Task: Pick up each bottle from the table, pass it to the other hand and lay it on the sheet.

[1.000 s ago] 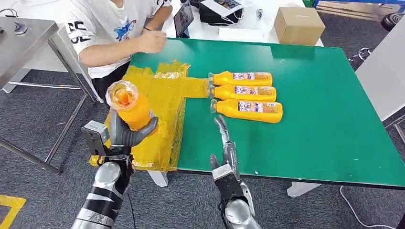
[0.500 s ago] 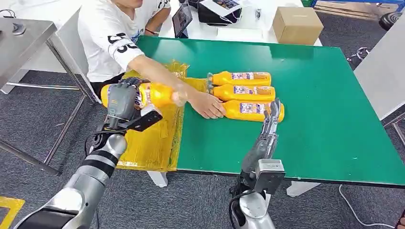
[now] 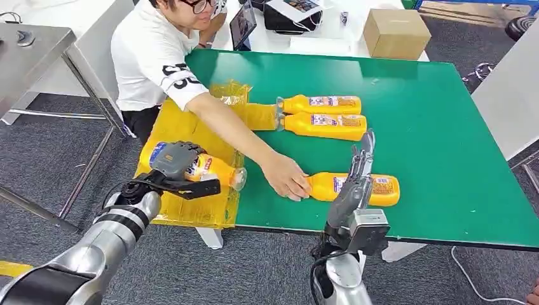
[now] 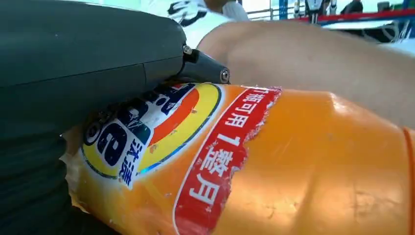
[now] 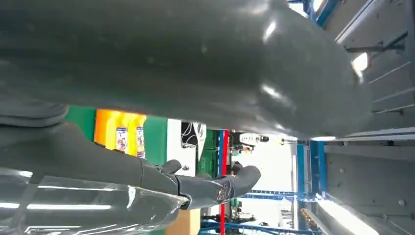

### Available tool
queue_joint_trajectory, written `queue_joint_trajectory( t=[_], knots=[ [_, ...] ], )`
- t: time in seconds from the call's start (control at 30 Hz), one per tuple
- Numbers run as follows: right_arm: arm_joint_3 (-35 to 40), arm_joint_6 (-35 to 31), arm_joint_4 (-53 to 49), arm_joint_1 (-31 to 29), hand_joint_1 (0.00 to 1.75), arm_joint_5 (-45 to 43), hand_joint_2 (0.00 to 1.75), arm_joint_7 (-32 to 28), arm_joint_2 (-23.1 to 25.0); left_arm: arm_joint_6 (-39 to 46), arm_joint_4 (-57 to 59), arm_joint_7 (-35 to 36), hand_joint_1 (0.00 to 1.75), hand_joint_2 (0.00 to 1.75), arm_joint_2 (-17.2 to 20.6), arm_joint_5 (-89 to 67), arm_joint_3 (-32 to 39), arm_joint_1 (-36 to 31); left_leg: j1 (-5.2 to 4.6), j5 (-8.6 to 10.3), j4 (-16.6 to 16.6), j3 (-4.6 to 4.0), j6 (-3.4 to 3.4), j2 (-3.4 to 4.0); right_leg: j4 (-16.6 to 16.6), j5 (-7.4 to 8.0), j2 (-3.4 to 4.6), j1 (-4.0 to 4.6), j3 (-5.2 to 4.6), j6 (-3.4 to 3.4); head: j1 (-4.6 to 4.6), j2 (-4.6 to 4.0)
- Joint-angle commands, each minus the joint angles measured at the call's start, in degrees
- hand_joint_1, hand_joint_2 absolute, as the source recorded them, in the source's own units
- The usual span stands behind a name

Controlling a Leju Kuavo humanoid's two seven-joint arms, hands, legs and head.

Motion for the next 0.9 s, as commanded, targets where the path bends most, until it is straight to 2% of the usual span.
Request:
queue_joint_trajectory(
  t=[0.03, 0.37, 0.4, 0.43, 0.47, 0.53, 0.57, 0.9],
  knots=[
    [-1.7, 1.0, 4.0, -2.1, 0.00, -0.1, 0.00, 0.1, -0.4, -3.4, 6.6, 0.1, 1.75, 1.75, 1.8, -1.1, -2.9, -3.2, 0.11, -0.15, 0.0, 0.31, -0.11, 0.08, 0.0, -0.09, 0.16, 0.10, 0.31, -0.12, 0.00, 0.00],
    [-0.5, 3.2, 8.5, -3.0, 0.00, 0.3, 0.00, 0.5, 0.1, -7.8, 7.0, -1.8, 1.75, 1.75, 1.3, 1.2, -0.2, -0.1, 0.05, -0.08, 0.0, 0.19, -0.06, 0.10, -0.1, -0.02, 0.17, 0.04, 0.19, -0.07, 0.00, 0.00],
    [-0.5, 3.5, 8.7, -3.1, 0.00, 0.3, 0.00, 0.6, 0.1, -8.4, 7.1, -1.8, 1.03, 1.75, 1.3, 1.3, -0.1, 0.0, 0.09, -0.15, 0.0, 0.34, -0.10, 0.15, -0.1, -0.06, 0.24, 0.08, 0.32, -0.11, -0.02, 0.00],
    [-0.5, 3.8, 9.2, -3.1, 0.00, 0.4, 0.00, 0.7, 0.2, -9.1, 6.9, -1.8, 0.07, 1.75, 1.2, 1.4, 0.0, 0.2, 0.03, -0.06, -0.1, 0.19, -0.05, 0.10, -0.1, -0.01, 0.15, 0.02, 0.17, -0.06, 0.00, 0.00],
    [-0.4, 4.2, 9.8, -3.3, 0.00, 0.5, 0.00, 0.8, 0.1, -11.7, 7.0, -3.0, 0.00, 1.75, 1.0, 3.1, 1.2, 0.3, 0.05, -0.09, -0.1, 0.28, -0.08, 0.10, -0.1, -0.04, 0.17, 0.05, 0.28, -0.09, 0.00, 0.00],
    [-0.5, 4.7, 10.8, -3.7, 0.00, 0.6, 0.00, 0.8, 0.3, -14.4, 6.5, -4.6, 0.00, 1.75, 0.9, 5.6, 2.9, 0.9, 0.10, -0.14, -0.1, 0.42, -0.11, 0.17, -0.1, -0.04, 0.28, 0.09, 0.41, -0.13, 0.02, 0.00],
    [-0.5, 4.8, 11.4, -3.9, 0.00, 0.6, 0.00, 0.8, 0.4, -15.6, 6.3, -5.4, 0.00, 0.00, 1.0, 6.6, 3.4, 1.3, 0.03, -0.09, -0.1, 0.29, -0.07, 0.12, -0.1, -0.02, 0.23, 0.03, 0.28, -0.09, -0.02, 0.00],
    [-1.0, 5.9, 12.8, -4.3, 0.00, 0.5, 0.00, 0.7, 0.9, -20.8, 4.3, -8.9, 0.00, 0.00, 0.9, 11.7, 4.8, 2.6, 0.04, -0.09, -0.1, 0.45, -0.09, 0.06, -0.1, -0.02, 0.21, 0.04, 0.45, -0.11, 0.00, 0.00]
  ],
)
